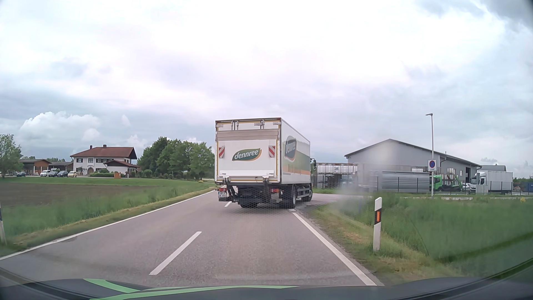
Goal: Follow the waypoints while adhering to traffic rules and regulations
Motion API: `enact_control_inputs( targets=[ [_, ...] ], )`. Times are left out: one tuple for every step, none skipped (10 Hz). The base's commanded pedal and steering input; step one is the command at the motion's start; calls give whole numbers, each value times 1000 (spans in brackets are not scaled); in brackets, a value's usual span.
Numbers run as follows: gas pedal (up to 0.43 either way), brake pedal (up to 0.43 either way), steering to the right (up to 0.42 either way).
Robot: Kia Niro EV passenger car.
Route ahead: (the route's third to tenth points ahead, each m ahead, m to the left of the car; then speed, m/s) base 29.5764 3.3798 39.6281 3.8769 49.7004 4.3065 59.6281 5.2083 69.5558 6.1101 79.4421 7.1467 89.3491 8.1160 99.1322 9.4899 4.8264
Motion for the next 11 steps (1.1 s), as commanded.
enact_control_inputs(
  targets=[
    [0,0,-8],
    [0,0,-8],
    [0,0,-8],
    [0,0,-8],
    [0,0,-8],
    [0,0,-8],
    [0,0,-8],
    [0,0,-8],
    [0,0,-8],
    [0,0,-8],
    [0,0,-8]
  ],
)
